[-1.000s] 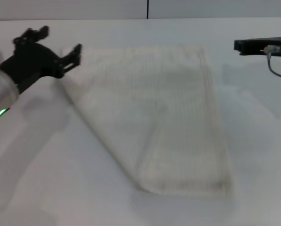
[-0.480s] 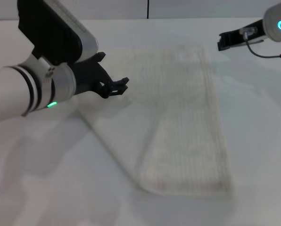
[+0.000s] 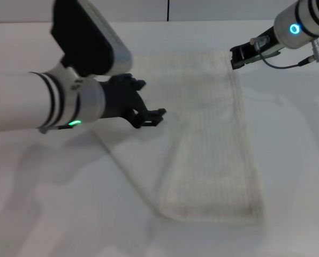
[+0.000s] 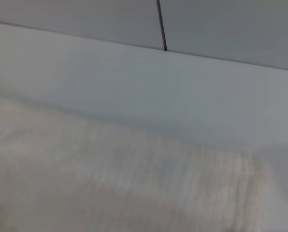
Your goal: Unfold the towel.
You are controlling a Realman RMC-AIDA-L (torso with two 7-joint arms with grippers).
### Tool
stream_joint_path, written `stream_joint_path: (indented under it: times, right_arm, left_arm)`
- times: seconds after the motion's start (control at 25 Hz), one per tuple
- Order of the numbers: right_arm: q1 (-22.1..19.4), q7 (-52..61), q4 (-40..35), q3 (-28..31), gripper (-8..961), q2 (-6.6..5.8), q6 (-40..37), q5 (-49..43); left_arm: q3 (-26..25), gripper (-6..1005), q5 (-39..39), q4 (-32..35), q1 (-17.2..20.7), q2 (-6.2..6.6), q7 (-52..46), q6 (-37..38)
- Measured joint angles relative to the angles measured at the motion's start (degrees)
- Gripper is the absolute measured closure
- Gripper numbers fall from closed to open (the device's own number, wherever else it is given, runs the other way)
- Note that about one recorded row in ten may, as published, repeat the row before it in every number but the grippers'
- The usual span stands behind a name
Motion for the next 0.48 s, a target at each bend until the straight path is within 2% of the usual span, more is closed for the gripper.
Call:
stream_joint_path:
  times: [0.24,0.48]
  right_arm:
    - [1.84,-0.43,4.96,-0.13,946,0.42,3.17,-0.79]
    - [3.21,-1.16,10.95,-1.03,943,1.06,8.24,-0.8]
  left_arm:
    - [5.9,261,-1.48,6.1,-2.84,-0.17,-0.51,6.9]
    - [8.9,264,-2.57,10.06,-5.16,-0.38,-1.33,11.21]
